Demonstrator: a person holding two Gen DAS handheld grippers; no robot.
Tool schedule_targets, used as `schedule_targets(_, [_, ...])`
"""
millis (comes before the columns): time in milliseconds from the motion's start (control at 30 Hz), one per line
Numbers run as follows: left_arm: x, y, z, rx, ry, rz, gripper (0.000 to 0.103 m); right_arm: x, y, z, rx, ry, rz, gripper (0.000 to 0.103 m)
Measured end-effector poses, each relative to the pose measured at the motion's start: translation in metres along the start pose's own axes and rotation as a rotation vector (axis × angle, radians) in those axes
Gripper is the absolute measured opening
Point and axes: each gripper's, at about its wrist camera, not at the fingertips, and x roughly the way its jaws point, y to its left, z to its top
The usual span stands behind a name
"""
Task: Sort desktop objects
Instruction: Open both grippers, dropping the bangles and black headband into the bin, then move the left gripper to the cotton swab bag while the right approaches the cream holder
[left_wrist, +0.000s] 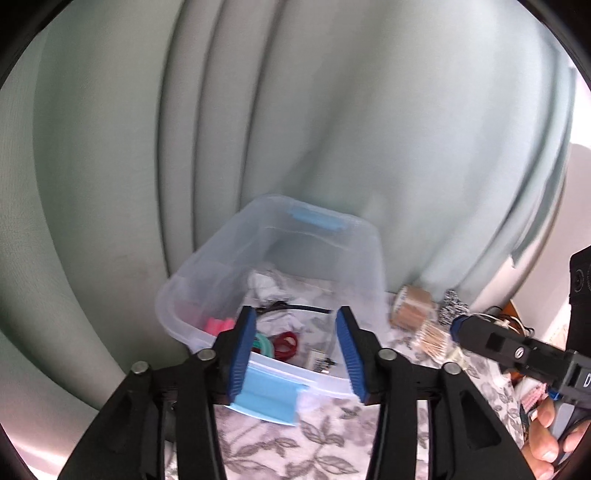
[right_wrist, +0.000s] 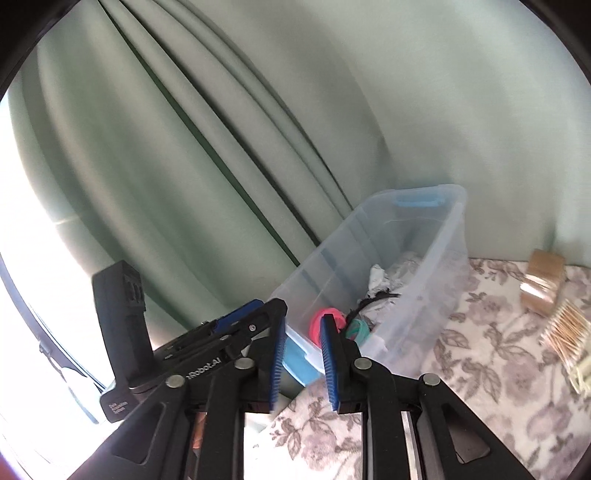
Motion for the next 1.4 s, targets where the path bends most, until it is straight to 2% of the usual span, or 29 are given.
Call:
schedule_targets(33, [-0.003, -0.008, -0.002, 0.011, -0.004, -0.013, 0.048, -0.005, -0.002, -0.003, 0.003, -0.004, -0.006, 0.03])
schedule_targets(167, [-0.012, -0.043, -0.008, 0.067, -0.018, -0.069, 0.05, -0.038, -0.017, -0.019, 0.036, -0.045, -0.047, 0.033])
schedule_targets(400, [-0.013, -0.106, -0.024, 0.159, -0.001, -0.162, 0.054, -0.102, -0.052, -0.043, 0.101, -0.131, -0.197, 0.047])
schedule_targets(533, [-0.005, -0.137, -0.037, 0.202, 0.039, -0.202, 0.057, -0.134, -0.079, -0.057, 0.142, -0.165, -0.325, 0.056])
schedule_targets(633, [0.006, -0.158, -0.05, 0.231, 0.077, -0.22, 0.059, -0.152, -0.106, -0.069, 0.202, -0.163, -0.466, 0.057])
schedule_targets(700, [0.014, -0.17, -0.06, 0.247, 0.107, -0.231, 0.059, -0.161, -0.124, -0.077, 0.254, -0.15, -0.521, 0.057])
schedule_targets(833, [0.035, -0.185, -0.078, 0.251, 0.167, -0.243, 0.059, -0.167, -0.153, -0.097, 0.323, -0.109, -0.551, 0.057])
schedule_targets(1000, [0.066, -0.196, -0.096, 0.234, 0.234, -0.235, 0.059, -0.153, -0.176, -0.107, 0.353, -0.052, -0.557, 0.057])
schedule_targets(1133, [0.095, -0.198, -0.102, 0.227, 0.274, -0.211, 0.059, -0.147, -0.185, -0.109, 0.359, -0.032, -0.575, 0.057])
schedule_targets(1300, [0.134, -0.192, -0.101, 0.17, 0.326, -0.199, 0.059, -0.127, -0.208, -0.103, 0.381, 0.002, -0.576, 0.057])
schedule_targets(1400, [0.156, -0.186, -0.095, 0.137, 0.338, -0.163, 0.059, -0.111, -0.224, -0.099, 0.412, 0.018, -0.558, 0.057])
